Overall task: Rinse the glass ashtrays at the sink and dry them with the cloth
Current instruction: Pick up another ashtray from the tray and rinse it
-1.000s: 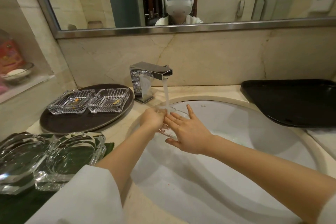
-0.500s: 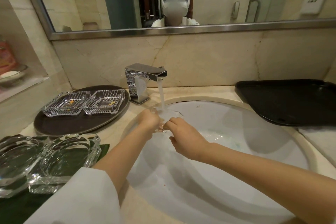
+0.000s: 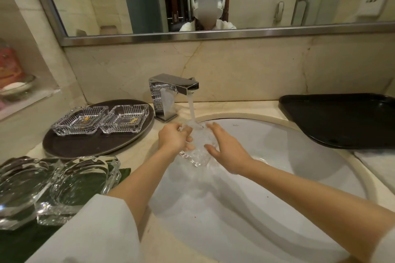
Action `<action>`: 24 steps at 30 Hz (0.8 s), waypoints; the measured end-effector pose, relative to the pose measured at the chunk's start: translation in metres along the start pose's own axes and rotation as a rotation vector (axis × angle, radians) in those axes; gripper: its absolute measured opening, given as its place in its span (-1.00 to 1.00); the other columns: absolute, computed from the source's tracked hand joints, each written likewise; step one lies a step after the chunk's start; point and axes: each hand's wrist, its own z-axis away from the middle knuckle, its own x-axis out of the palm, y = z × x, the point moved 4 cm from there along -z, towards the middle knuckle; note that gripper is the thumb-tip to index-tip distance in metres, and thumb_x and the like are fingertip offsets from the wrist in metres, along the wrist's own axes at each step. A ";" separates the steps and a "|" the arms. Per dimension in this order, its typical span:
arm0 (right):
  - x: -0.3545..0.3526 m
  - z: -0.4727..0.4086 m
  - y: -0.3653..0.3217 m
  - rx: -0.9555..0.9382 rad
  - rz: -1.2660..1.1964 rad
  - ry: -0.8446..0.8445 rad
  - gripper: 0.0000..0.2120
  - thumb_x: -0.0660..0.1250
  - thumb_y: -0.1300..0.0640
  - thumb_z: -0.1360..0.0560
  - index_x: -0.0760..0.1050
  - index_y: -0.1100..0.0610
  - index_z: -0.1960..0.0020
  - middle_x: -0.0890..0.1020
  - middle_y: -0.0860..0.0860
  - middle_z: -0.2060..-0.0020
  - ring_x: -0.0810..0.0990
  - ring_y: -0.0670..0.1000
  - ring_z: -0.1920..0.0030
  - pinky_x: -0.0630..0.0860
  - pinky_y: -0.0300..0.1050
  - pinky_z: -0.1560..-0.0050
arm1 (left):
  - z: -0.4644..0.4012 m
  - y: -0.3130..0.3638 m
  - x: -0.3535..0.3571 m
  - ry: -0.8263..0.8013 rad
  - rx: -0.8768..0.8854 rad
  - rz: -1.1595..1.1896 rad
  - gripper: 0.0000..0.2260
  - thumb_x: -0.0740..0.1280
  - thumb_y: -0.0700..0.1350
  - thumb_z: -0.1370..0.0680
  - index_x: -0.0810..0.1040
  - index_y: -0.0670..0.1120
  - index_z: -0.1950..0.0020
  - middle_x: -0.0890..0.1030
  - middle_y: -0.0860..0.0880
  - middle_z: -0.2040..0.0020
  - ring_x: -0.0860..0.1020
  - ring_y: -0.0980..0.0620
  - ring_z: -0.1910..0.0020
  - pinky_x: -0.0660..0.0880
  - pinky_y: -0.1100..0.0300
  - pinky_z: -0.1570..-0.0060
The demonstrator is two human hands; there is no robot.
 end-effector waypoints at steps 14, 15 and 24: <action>0.023 -0.016 0.022 0.615 -0.942 -0.043 -0.84 0.24 0.43 -0.48 0.41 0.19 0.08 0.58 0.11 0.31 0.59 0.01 0.42 0.53 -0.09 0.39 | 0.005 -0.010 0.013 -0.310 -0.249 -0.049 -0.57 0.07 -0.46 -0.54 0.33 -0.12 -0.35 0.52 -0.05 0.15 0.53 0.05 0.28 0.39 0.27 0.49; 0.022 -0.018 0.024 0.607 -0.901 0.003 -0.83 0.24 0.41 -0.48 0.41 0.16 0.13 0.58 0.09 0.31 0.59 0.01 0.38 0.50 -0.10 0.39 | 0.006 -0.011 0.012 -0.313 -0.281 -0.091 -0.62 0.07 -0.41 -0.56 0.35 -0.15 -0.34 0.52 -0.06 0.16 0.50 0.06 0.29 0.42 0.26 0.45; 0.002 -0.016 0.006 0.056 -0.099 0.283 -0.78 0.12 0.39 -0.46 0.43 0.22 -0.03 0.63 0.16 0.11 0.57 0.19 0.13 0.49 -0.03 0.21 | -0.002 -0.014 0.029 -0.360 -0.613 0.563 -0.55 0.20 0.14 -0.58 0.43 -0.21 -0.26 0.48 -0.25 -0.21 0.50 -0.26 -0.13 0.50 -0.07 -0.03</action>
